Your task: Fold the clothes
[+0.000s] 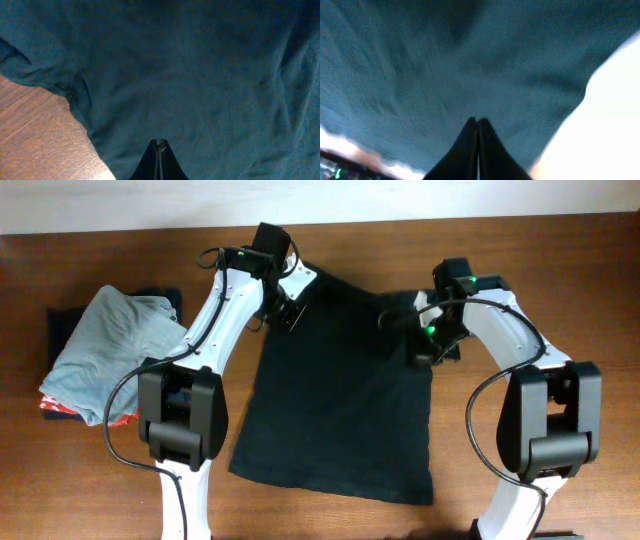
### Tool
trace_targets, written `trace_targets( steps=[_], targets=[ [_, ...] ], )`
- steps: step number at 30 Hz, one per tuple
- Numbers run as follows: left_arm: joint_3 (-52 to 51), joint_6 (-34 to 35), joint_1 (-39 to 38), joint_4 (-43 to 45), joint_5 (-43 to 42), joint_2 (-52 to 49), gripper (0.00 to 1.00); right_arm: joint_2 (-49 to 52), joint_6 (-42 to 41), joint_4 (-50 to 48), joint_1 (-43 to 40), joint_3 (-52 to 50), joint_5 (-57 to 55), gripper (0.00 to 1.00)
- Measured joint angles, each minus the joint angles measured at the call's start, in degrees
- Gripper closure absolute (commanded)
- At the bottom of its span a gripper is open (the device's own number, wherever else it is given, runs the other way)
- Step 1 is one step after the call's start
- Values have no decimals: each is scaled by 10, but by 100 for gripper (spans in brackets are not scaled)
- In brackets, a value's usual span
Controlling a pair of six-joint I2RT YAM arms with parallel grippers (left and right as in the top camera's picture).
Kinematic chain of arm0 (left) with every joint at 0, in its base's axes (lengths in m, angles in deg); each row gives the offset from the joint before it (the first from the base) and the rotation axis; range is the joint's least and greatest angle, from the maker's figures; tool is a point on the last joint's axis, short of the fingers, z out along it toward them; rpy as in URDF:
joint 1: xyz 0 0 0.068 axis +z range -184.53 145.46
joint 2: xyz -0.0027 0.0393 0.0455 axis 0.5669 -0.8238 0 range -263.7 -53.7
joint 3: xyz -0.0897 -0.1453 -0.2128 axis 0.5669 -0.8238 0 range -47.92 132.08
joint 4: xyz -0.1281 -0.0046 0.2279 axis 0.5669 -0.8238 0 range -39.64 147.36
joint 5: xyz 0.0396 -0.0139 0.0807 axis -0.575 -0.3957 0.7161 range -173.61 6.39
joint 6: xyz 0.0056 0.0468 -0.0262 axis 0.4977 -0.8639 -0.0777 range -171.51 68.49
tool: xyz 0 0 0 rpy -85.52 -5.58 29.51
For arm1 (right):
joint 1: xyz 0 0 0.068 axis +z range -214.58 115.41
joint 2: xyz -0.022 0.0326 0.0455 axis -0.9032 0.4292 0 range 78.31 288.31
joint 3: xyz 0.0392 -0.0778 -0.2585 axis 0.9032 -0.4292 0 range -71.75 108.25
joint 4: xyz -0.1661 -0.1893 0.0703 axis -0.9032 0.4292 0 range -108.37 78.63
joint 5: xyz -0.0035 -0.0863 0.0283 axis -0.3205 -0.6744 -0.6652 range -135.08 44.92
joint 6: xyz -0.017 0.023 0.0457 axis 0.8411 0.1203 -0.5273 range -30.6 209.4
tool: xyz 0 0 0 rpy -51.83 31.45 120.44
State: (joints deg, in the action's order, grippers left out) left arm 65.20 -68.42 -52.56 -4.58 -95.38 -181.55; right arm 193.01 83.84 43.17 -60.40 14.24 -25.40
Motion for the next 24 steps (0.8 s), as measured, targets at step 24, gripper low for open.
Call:
trace_targets(
  steps=[24],
  targets=[
    [0,0,11,19,28,-4,98,-20,-87,-13,20,-169,-89,96]
  ],
)
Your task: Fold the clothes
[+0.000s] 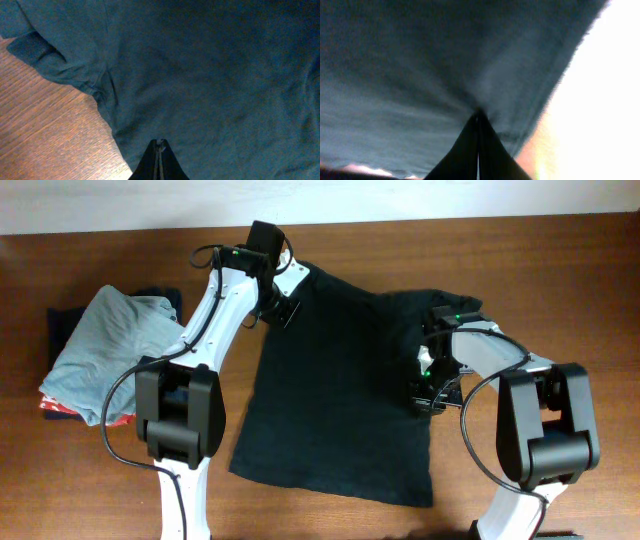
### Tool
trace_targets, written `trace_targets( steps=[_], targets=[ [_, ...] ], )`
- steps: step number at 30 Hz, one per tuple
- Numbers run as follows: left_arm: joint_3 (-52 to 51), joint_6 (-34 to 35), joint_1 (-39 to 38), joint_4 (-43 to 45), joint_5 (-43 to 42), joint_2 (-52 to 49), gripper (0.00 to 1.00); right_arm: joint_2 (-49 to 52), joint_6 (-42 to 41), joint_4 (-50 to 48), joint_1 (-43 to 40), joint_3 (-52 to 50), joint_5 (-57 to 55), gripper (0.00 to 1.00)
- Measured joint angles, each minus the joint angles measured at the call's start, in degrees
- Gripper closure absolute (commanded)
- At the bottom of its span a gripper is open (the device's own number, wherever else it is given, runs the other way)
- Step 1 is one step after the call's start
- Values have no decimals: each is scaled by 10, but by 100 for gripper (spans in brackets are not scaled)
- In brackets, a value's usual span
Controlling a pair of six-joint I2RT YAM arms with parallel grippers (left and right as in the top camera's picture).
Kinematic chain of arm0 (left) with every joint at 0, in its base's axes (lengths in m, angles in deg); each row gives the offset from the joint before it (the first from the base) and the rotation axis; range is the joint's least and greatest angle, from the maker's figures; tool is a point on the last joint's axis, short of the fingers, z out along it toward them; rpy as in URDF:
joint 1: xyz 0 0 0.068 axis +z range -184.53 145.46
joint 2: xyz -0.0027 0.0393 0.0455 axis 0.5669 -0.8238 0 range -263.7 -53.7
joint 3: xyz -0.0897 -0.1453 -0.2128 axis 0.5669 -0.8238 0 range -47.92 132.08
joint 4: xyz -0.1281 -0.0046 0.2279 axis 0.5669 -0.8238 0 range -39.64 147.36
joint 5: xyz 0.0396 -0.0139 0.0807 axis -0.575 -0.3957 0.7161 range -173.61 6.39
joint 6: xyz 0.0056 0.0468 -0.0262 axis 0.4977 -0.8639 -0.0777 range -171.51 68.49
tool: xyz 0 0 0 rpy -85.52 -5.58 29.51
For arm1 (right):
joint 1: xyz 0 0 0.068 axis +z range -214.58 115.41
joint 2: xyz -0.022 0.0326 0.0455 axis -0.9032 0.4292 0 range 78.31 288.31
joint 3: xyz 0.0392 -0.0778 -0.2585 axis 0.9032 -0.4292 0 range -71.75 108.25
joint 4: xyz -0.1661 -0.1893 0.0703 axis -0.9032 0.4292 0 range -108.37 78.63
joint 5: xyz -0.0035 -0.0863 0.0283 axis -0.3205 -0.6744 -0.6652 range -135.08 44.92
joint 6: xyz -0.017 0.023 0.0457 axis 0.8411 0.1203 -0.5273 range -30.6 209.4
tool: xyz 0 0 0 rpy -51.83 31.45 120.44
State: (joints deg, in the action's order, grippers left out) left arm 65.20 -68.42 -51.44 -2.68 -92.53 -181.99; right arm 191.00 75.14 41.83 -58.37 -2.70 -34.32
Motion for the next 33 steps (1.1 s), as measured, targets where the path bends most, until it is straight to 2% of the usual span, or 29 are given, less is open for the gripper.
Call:
trace_targets(
  steps=[5,9,15,17,20,23,27,31,33],
  targets=[
    [0,0,0,0,2,0,96,-5,-106,23,-6,-6,-155,96],
    [0,0,0,0,2,0,94,-2,-164,7,-57,-12,-258,95],
    [0,0,0,5,2,0,85,9,-165,-31,-122,15,-350,92],
    [0,0,0,6,1,0,79,10,-160,-33,-133,38,-382,92],
    [0,-1,0,16,-15,0,77,12,-152,-14,-139,83,-397,94],
    [0,-21,-1,24,-54,-1,83,12,-140,44,-140,168,-379,95],
    [0,-59,-12,42,-76,-3,92,13,-80,85,-140,248,-252,95],
    [0,-86,-33,76,-71,-13,94,13,-10,116,-139,260,-65,96],
    [0,-93,-41,96,-67,-23,95,13,15,131,-133,249,-6,96]
  ],
)
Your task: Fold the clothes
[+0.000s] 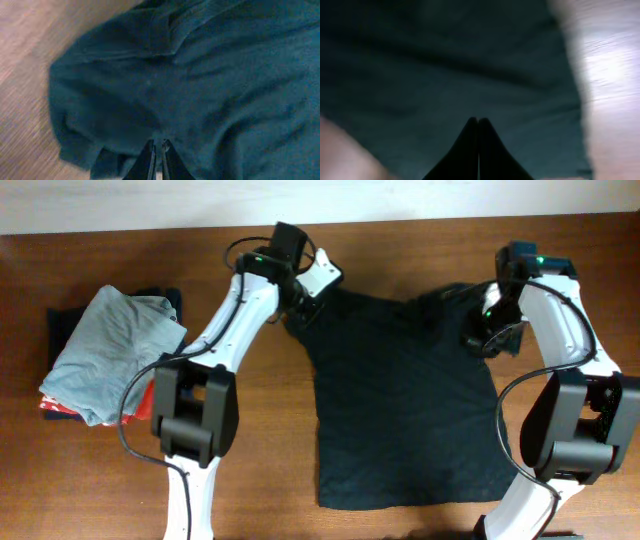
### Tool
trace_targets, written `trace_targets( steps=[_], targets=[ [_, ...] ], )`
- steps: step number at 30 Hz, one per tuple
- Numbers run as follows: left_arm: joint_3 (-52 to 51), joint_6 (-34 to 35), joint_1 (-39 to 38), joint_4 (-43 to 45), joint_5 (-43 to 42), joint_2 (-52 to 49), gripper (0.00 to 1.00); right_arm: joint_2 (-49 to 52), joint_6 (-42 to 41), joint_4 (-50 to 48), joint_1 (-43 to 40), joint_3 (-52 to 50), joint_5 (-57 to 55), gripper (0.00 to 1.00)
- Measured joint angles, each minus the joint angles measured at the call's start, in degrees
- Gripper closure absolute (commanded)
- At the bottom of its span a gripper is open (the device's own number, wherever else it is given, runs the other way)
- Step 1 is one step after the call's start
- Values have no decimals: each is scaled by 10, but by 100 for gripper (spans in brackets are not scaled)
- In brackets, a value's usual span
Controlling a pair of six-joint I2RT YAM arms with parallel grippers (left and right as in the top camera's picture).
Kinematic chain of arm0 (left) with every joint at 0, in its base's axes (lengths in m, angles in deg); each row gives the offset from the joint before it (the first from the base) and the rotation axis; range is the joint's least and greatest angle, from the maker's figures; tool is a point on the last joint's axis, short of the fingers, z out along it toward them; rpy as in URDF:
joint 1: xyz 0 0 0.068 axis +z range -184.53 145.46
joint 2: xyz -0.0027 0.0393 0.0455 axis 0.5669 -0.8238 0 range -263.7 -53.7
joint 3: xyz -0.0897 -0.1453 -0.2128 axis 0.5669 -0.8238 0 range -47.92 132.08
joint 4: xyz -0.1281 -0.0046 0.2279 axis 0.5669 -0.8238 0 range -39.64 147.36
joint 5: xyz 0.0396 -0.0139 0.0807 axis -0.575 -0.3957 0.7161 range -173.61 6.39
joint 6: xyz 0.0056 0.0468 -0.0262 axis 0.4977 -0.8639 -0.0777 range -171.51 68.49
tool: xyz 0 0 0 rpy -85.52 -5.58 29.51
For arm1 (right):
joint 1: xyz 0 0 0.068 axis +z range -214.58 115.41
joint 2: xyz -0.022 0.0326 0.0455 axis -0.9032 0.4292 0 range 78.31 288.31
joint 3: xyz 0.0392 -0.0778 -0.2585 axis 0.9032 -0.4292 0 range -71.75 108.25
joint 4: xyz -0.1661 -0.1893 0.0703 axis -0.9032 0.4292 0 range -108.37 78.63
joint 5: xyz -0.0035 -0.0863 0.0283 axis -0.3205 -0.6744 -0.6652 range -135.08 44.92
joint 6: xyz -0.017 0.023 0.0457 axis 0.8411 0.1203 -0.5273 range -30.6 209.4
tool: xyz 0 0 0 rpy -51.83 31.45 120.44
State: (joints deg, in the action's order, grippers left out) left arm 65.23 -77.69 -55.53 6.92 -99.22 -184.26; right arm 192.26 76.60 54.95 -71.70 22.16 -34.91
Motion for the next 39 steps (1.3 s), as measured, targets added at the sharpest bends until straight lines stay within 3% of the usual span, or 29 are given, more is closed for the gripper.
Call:
trace_targets(
  steps=[8,12,16,23,27,31,36,39],
  targets=[
    [0,-9,2,10,13,-22,95,0,23,-78,60,-140,75,96],
    [0,-9,3,5,18,-22,95,0,-24,-136,74,-224,37,96],
    [0,-9,3,4,26,-22,95,-17,-72,-136,74,-251,-10,96],
    [0,-9,3,4,30,-22,94,-24,-137,-171,76,-257,-246,94],
    [0,-11,3,4,29,-22,87,-8,-142,-192,74,-248,-355,93],
    [0,-11,3,6,3,-22,82,-3,-122,-169,72,-205,-365,93],
    [0,-19,-1,15,-52,-22,82,-3,-74,-133,72,-136,-299,89],
    [0,-31,-11,26,-67,-22,95,-6,-44,-122,72,-106,-252,87]
  ],
)
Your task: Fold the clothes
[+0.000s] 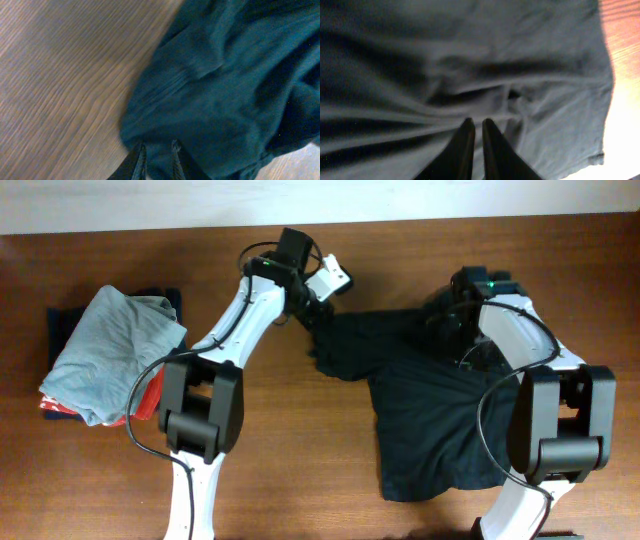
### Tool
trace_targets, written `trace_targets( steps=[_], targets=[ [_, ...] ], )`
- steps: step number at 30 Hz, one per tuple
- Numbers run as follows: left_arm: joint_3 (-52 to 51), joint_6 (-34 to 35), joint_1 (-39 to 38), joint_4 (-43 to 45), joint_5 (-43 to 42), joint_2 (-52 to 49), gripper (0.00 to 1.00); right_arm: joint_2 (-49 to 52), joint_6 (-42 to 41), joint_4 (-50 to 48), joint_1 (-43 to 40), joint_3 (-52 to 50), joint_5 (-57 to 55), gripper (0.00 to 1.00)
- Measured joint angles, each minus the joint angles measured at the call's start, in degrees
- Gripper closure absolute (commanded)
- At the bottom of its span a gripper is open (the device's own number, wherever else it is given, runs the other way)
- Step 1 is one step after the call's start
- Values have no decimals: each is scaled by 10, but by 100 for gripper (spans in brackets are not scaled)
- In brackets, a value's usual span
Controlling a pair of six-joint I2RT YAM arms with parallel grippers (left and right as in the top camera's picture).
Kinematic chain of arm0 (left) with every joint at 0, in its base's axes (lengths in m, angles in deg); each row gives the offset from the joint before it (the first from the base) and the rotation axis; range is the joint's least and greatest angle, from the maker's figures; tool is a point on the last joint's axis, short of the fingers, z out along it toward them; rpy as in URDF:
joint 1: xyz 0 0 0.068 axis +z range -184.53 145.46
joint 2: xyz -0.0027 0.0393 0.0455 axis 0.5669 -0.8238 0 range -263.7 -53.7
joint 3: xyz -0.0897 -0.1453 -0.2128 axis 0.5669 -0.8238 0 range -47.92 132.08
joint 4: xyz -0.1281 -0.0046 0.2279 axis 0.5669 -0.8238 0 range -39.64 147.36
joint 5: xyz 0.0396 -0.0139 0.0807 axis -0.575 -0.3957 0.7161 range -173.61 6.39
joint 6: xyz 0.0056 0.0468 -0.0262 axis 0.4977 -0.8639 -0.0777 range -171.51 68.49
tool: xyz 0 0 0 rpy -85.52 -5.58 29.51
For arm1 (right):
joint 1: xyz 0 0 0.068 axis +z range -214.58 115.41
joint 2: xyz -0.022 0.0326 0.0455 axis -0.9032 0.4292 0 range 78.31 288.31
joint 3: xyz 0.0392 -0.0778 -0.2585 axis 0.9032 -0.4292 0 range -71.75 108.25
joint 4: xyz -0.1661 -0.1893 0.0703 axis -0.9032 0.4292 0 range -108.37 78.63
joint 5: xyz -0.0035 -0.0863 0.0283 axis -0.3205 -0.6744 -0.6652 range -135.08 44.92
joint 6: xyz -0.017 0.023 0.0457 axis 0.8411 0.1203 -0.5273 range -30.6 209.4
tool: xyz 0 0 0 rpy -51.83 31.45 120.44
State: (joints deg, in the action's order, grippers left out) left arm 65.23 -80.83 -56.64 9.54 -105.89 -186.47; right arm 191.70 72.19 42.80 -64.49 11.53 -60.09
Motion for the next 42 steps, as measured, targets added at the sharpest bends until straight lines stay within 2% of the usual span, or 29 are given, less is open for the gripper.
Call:
trace_targets(
  steps=[2,10,20,28,36,42],
  targets=[
    [0,-10,-13,9,-1,0,100,-7,12,16,0,14,25,86],
    [0,-24,-65,32,24,-33,100,-36,29,49,0,31,63,86],
    [0,-24,-55,76,87,-71,100,-36,31,57,0,31,90,86],
    [19,57,-30,91,187,-83,100,-36,33,70,0,31,101,86],
    [30,130,70,45,261,-85,100,-36,23,82,0,31,113,80],
    [36,160,110,9,286,-85,100,-36,-6,52,0,10,115,79]
  ],
)
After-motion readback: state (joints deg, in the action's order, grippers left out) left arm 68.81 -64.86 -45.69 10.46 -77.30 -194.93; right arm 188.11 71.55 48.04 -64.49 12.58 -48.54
